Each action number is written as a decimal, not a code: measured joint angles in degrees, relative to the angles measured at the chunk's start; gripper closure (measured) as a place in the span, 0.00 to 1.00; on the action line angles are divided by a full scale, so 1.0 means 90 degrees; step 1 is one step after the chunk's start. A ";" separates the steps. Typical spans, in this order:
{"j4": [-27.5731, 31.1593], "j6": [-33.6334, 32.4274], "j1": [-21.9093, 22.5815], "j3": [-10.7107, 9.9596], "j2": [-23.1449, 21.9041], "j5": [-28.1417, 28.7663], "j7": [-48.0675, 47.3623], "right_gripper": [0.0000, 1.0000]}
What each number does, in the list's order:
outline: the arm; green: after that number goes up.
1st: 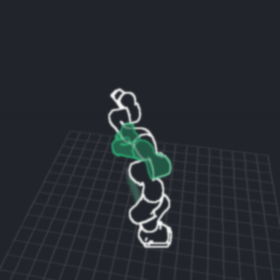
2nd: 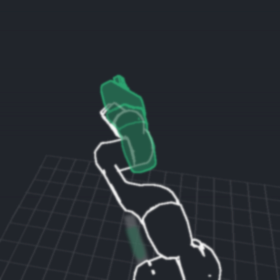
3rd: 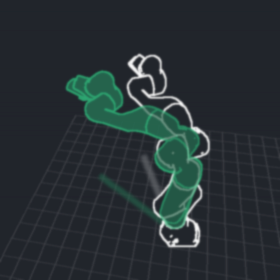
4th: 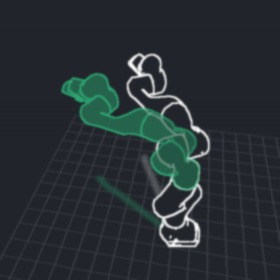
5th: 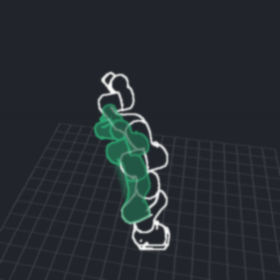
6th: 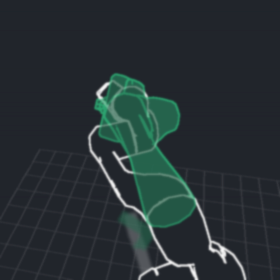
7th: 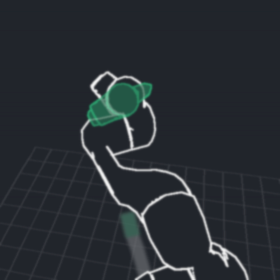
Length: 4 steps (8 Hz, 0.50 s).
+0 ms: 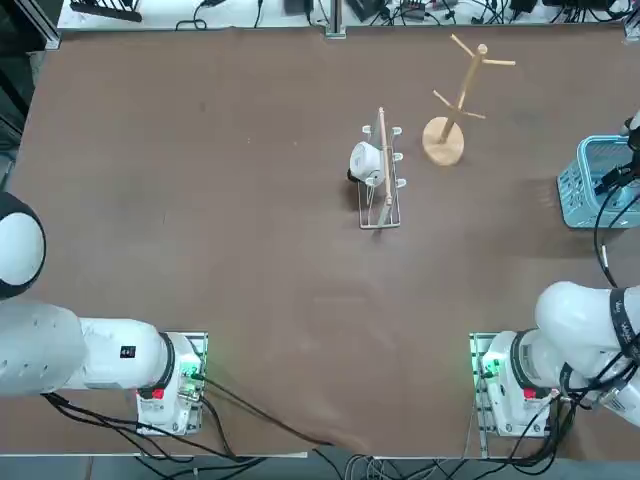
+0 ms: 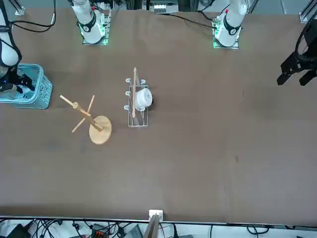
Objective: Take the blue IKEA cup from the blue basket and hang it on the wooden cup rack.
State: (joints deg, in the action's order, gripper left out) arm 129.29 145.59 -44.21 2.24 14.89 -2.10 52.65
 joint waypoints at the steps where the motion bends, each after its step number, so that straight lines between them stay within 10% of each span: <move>1: -0.0002 0.0000 0.0000 0.0002 0.0000 0.0000 0.0011 0.20; 4: -0.0096 0.0009 0.0011 0.0045 -0.0018 -0.0004 0.0033 0.20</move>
State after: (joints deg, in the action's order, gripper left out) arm 128.42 145.67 -44.12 2.64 14.73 -2.14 52.95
